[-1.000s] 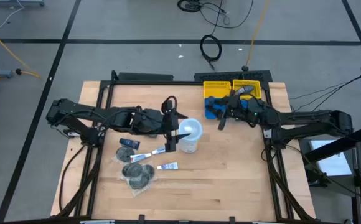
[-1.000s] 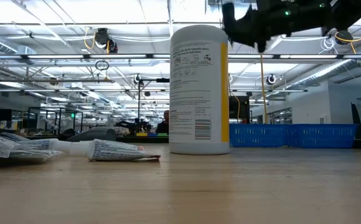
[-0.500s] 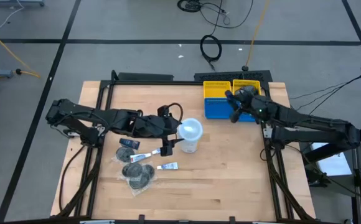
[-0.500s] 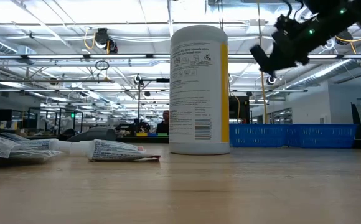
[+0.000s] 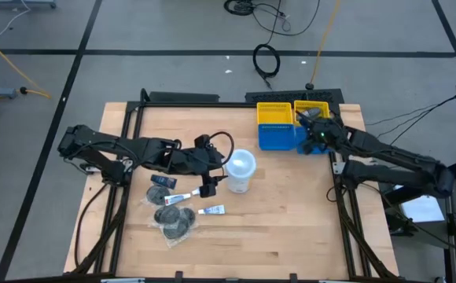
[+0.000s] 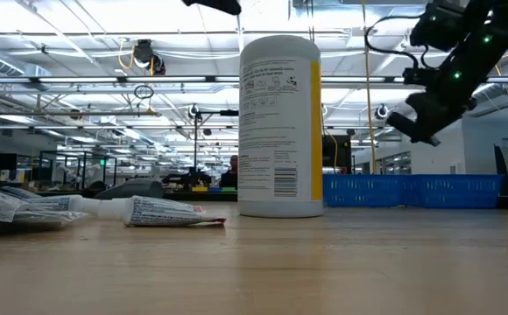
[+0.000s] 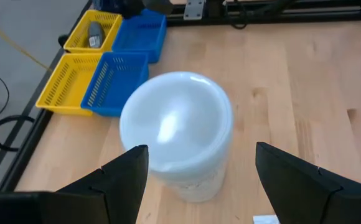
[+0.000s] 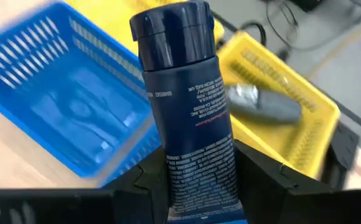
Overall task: Pick & Place Travel size toiletries
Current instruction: Put the blue shave cream into the right blue bin
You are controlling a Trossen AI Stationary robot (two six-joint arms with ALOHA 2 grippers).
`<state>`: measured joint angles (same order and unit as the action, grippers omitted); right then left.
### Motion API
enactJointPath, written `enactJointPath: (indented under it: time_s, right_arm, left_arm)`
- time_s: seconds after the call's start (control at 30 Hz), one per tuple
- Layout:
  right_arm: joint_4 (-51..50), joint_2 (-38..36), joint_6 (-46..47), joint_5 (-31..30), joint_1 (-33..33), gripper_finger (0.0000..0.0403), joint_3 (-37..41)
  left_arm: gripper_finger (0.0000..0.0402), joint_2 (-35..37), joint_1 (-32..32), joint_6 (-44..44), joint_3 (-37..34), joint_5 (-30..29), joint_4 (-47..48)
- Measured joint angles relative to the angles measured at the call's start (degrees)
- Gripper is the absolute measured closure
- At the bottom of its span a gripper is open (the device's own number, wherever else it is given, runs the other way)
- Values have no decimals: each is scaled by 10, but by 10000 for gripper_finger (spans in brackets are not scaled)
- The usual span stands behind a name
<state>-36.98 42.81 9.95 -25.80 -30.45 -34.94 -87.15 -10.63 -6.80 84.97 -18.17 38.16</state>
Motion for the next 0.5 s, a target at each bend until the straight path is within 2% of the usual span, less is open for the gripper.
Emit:
enactJointPath:
  time_s: [0.27,0.5]
  right_arm:
    - [-10,4,-1,3,-39,261,0]
    - [-10,37,-1,5,-55,261,0]
  left_arm:
    - [117,0,0,-25,0,0,27]
    - [117,0,0,-45,0,0,56]
